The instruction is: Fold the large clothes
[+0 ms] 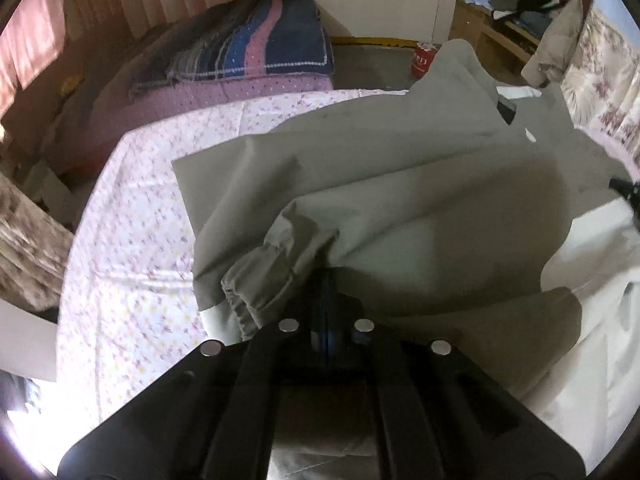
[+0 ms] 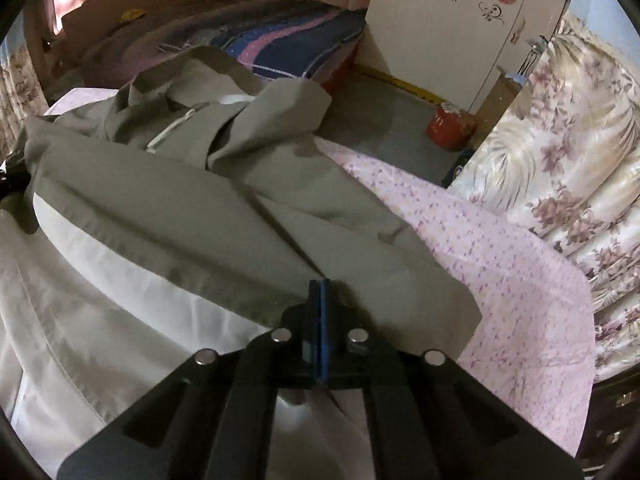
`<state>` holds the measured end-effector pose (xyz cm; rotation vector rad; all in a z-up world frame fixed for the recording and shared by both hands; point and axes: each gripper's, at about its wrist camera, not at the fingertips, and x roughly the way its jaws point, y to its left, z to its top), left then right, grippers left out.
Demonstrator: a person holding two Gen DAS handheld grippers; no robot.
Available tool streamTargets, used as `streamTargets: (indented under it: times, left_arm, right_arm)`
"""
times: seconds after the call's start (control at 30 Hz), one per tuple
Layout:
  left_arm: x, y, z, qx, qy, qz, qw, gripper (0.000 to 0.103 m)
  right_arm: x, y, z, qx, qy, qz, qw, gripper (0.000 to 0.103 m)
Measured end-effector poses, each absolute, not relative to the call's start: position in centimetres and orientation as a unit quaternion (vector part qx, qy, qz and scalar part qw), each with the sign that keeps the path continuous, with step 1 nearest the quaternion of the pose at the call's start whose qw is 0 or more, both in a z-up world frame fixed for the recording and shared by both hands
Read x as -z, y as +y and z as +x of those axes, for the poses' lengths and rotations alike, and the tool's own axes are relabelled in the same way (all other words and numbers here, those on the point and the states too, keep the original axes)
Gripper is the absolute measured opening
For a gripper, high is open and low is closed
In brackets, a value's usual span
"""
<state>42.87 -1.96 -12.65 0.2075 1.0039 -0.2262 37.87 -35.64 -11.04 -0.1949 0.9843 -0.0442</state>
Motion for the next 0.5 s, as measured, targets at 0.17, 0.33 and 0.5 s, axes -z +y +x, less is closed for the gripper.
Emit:
streamTargets:
  times: [0.17,0.33,0.5]
  left_arm:
    - [9.4,-0.9,38.5,0.113,0.409,0.119,0.898,0.002]
    - [8.1,-0.2,34.5,0.15,0.375,0.092,0.91,0.004]
    - [10.5,-1.6,33.0,0.144,0.378,0.124,0.906,0.004]
  right_arm:
    - [6.8,-35.6,32.4,-0.039,0.399,-0.06,0.914,0.006]
    - [5.5,-33.4,27.0,-0.078,0.355,-0.077,0.929,0.006]
    - [8.5,-31.5,26.1,-0.085,0.376,-0.132,0.913,0.027]
